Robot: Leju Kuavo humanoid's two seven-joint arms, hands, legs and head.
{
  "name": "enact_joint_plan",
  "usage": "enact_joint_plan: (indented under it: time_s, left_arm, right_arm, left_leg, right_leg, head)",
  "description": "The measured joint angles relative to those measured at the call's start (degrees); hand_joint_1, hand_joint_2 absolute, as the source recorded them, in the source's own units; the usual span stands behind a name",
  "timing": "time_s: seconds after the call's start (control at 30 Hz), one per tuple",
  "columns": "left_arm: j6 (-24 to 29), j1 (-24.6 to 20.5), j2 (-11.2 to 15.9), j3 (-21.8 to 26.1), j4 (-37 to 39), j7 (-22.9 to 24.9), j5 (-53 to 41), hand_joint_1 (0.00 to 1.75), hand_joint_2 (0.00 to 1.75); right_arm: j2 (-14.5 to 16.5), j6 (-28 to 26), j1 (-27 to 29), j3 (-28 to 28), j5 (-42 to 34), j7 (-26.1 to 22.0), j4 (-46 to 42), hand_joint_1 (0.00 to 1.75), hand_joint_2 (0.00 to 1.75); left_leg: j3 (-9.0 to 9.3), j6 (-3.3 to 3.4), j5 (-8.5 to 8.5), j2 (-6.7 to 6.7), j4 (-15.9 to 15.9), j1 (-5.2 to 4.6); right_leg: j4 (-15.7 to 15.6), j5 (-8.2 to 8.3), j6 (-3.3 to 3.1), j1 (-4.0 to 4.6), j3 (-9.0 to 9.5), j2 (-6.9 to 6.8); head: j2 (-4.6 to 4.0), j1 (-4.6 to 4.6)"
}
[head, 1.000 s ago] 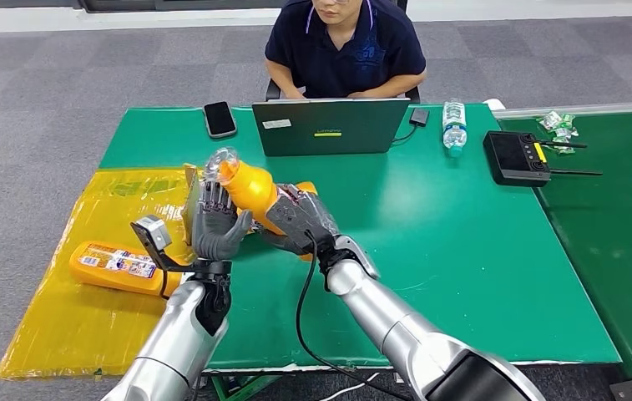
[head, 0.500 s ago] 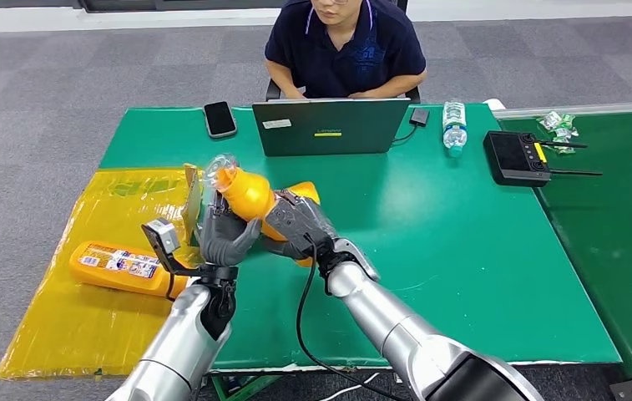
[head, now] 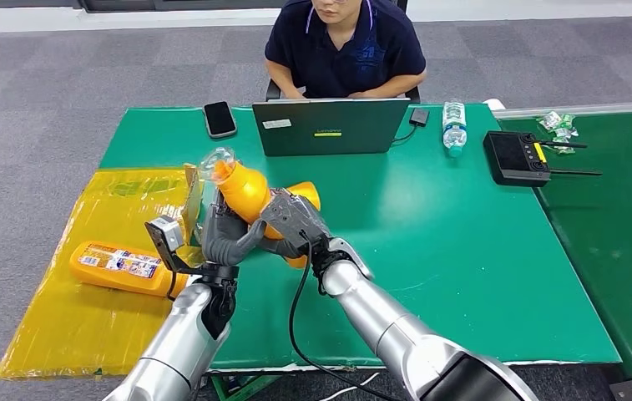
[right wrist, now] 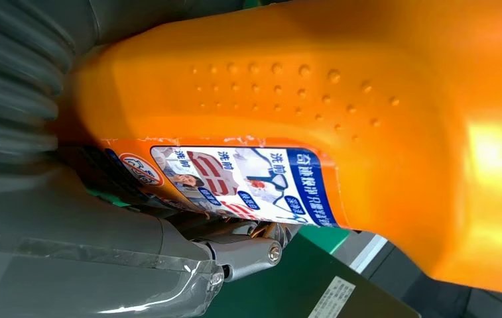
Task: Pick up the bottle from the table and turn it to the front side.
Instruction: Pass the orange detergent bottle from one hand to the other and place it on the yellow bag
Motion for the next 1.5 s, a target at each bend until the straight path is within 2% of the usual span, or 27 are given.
enact_joint_plan:
  time_s: [0.43,1.07,1.5]
  left_arm:
    - [1.43,-3.49,0.04,0.01,2.68,-0.2,-1.77,0.0,1.75]
    - [1.31,-4.67,0.09,0.19,4.38,-0.14,-0.93,0.0,1.75]
    - [1.44,-7.03,1.33,0.2,5.0,0.29,-2.63,0.0,1.75]
  right_arm:
    - [2.19,1.83,-2.16,-0.82,-3.5,1.87,3.02,1.75,1.75]
    - [2.67,1.99,-2.22,-0.91,-4.95,2.09,4.08,1.75,1.75]
    - [2.71,1.47,-2.16,-0.91,-3.74,2.54,4.58,1.75,1.75]
  left_leg:
    - [0.0,-0.01,0.01,0.0,0.0,0.0]
    - [0.0,-0.01,0.01,0.0,0.0,0.0]
    - [0.0,-0.02,0.02,0.0,0.0,0.0]
  right_leg:
    - [0.0,0.0,0.0,0.0,0.0,0.0]
    - [0.0,0.0,0.0,0.0,0.0,0.0]
    - [0.01,0.0,0.0,0.0,-0.01,0.0]
  head:
    - [0.0,0.0]
    - [0.0,0.0]
    - [0.0,0.0]
